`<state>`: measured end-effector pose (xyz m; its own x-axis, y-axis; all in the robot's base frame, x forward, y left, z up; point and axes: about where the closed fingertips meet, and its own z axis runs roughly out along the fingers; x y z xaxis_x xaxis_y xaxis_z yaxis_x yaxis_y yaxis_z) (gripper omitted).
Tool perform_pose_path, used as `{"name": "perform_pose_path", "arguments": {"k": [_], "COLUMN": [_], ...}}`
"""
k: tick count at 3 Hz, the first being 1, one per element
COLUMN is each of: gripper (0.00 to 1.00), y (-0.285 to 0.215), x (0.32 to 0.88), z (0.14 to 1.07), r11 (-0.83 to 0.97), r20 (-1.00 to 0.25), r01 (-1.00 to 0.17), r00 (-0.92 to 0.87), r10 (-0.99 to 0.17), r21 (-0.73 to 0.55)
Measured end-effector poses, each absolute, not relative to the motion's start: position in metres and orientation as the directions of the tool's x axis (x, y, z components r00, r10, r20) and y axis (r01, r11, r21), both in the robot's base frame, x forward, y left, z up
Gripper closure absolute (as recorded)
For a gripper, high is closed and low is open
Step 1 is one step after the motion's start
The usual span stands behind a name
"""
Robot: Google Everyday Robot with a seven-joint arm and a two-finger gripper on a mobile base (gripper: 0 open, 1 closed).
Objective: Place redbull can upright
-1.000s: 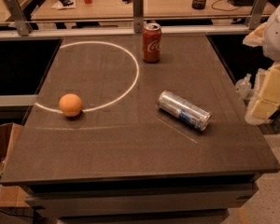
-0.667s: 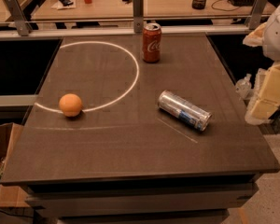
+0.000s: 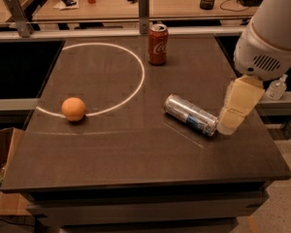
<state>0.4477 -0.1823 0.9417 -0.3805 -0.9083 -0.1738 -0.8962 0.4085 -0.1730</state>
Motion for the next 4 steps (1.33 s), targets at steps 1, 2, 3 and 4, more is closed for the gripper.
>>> {"name": "perform_pose_path", "arguments": {"k": [1,2,3,4], "gripper": [0.00,0.00,0.00,0.00], "y": [-0.161,-0.138,-0.116,-0.105], "x": [0.452,0.457,0.461,0.467], "z": [0.914,0.897,0.887,0.871], "r11": [0.499,0.546,0.568,0.589], "r20": [-0.142,-0.132,-0.144,-0.140], "r01": [-0.858,-0.835,-0.822,-0.807], "r00": [-0.483,-0.535,-0.557,-0.579], "r10": [-0.864,-0.834,-0.818,-0.803], "r21": [-0.116,-0.069,-0.047,-0.041]}}
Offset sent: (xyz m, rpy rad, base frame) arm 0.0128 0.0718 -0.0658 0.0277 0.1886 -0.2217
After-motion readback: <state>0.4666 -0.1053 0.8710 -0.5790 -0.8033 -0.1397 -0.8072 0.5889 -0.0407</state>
